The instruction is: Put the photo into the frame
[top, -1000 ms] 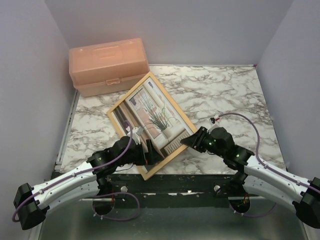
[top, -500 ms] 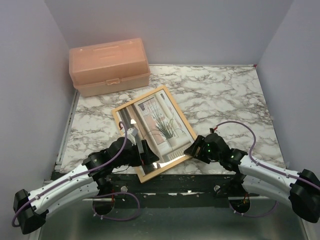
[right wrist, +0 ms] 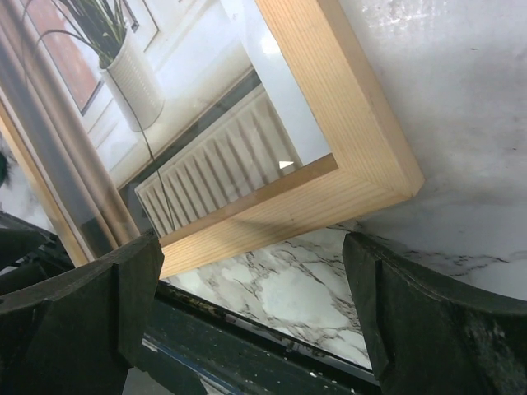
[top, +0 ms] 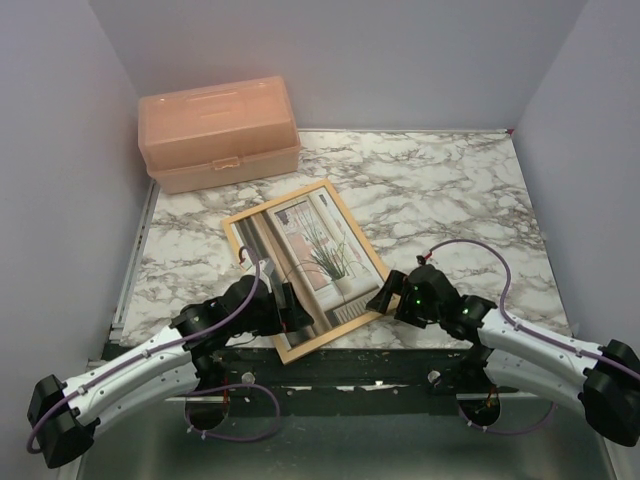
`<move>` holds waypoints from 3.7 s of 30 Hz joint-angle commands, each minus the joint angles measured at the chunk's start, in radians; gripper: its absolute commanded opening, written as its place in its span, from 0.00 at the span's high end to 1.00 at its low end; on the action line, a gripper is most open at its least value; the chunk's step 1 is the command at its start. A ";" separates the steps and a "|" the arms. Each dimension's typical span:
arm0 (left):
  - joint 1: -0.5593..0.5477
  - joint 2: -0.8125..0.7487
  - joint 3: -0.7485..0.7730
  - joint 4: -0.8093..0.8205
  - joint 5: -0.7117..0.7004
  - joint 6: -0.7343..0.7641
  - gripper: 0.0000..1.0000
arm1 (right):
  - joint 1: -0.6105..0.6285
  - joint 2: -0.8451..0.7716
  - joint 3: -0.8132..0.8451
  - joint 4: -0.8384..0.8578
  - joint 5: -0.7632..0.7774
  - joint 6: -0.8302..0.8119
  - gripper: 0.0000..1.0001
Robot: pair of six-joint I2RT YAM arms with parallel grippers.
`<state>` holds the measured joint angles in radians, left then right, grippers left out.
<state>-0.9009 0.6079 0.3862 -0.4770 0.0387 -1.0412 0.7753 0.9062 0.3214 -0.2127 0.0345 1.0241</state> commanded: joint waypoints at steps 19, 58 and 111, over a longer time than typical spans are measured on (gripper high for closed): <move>0.046 0.006 0.060 -0.218 -0.122 -0.039 0.02 | -0.003 0.252 0.326 -0.388 0.120 -0.183 0.00; 0.260 0.369 0.019 0.135 0.124 0.064 0.12 | -0.219 0.334 0.212 -0.125 -0.201 -0.202 0.10; 0.256 0.703 0.485 -0.047 -0.165 0.278 0.02 | -0.219 -0.035 0.109 -0.221 -0.072 -0.048 0.00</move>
<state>-0.6327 1.4780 0.8742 -0.4744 -0.0040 -0.7597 0.5457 0.8783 0.3744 -0.4065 0.0288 0.9577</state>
